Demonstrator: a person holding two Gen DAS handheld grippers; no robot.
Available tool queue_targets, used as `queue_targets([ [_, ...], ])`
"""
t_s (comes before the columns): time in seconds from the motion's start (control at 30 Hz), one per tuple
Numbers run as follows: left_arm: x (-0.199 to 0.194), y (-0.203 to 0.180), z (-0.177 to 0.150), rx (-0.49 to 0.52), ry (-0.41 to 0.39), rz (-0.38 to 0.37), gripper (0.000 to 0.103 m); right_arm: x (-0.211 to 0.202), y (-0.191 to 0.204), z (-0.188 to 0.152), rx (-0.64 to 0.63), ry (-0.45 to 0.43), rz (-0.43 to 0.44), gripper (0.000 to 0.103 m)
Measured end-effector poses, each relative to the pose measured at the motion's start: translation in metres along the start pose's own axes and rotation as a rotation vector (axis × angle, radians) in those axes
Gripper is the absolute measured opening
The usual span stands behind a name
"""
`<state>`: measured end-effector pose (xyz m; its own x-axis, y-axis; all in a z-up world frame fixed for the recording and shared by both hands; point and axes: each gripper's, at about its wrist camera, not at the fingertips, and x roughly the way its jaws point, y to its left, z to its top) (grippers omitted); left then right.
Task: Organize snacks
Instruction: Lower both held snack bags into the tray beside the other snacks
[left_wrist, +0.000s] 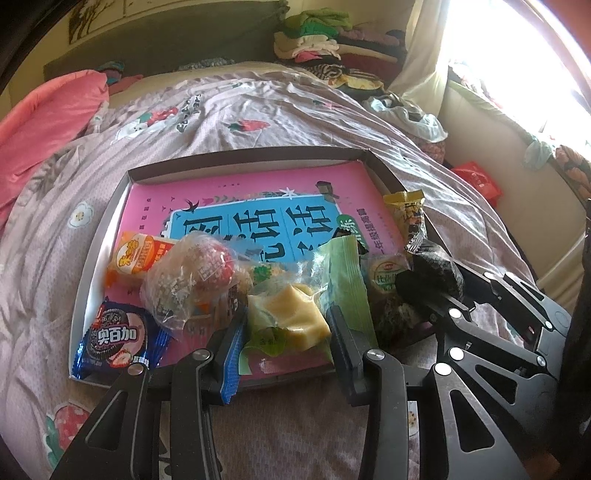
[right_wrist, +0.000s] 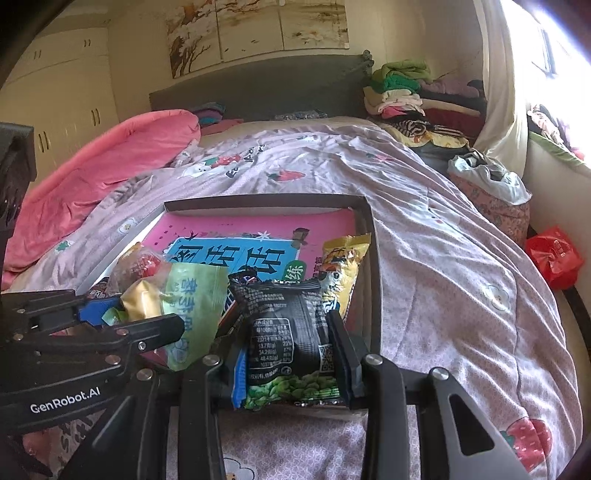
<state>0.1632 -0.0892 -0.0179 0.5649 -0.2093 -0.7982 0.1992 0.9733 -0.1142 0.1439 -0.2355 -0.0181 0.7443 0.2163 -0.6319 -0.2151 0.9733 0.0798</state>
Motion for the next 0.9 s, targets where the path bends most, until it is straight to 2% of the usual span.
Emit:
queue_targets([
  [0.3,0.003,0.0,-0.005,-0.002,0.016,-0.011,0.043,-0.004,-0.008,-0.003,0.046,0.008,0.036,0.039],
  [0.63,0.004,0.001,-0.005,-0.006,0.015,-0.018,0.043,-0.008,-0.012,-0.005,0.056,0.006,0.029,0.039],
  [0.9,0.003,0.001,-0.005,-0.01,0.014,-0.022,0.043,-0.021,-0.017,-0.005,0.078,-0.008,0.071,0.039],
])
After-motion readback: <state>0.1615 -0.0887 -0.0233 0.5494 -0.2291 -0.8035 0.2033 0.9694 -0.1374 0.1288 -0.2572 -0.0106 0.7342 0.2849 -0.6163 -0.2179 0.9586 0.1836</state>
